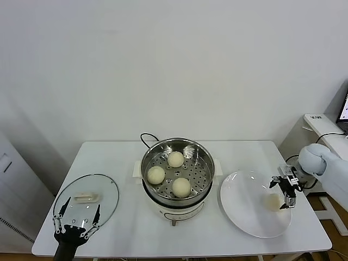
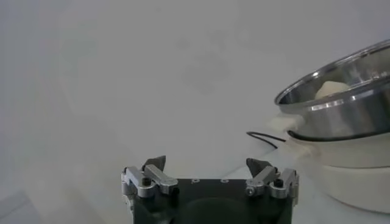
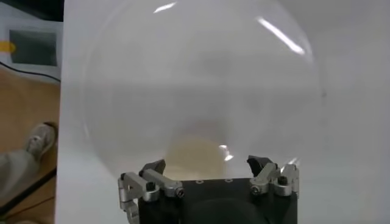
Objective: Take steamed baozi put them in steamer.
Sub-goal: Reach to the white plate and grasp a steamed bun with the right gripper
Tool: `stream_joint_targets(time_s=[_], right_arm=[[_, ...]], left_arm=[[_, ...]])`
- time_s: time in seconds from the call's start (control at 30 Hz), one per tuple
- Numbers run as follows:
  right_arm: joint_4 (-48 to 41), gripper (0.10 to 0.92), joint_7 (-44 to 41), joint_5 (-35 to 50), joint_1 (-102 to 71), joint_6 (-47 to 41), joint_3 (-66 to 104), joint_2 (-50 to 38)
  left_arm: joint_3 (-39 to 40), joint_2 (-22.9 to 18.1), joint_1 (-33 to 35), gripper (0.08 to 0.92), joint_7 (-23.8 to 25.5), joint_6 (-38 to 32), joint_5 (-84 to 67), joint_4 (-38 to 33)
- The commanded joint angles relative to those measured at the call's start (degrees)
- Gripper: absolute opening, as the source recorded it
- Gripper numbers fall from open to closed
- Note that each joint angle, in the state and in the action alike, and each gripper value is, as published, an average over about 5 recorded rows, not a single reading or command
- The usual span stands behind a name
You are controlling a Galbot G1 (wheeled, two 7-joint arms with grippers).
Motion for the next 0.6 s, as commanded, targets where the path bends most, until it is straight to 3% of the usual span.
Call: stream_joint_targets(time_s=[0.03,0.2,0.43,0.6], right_arm=[[-0.8,0.823,0.9,-3.4,-5.9,0.1,4.5,0.0],[-1.7,0.787,2.2,-3.5,-5.9,0.3,5.1,1.2],[-1.2,0.6,2.5,-2.5,-4.4,0.1,4.1,1.4],[1.2,0.471,2.3,3.7,4.3,-1.3,-3.0,-0.3]], left_arm=[[0.1,-1.8,0.2,0.823,0.0,-0.1,0.3,0.0],[-0.1,-1.8,0.5,0.823,0.0,-0.4,0.1,0.2],[-0.1,-1.8,0.8,0.823,0.0,-0.6,0.1,0.0],[0.0,-1.8,0.6,0.823,0.0,-0.5,0.2,0.0]])
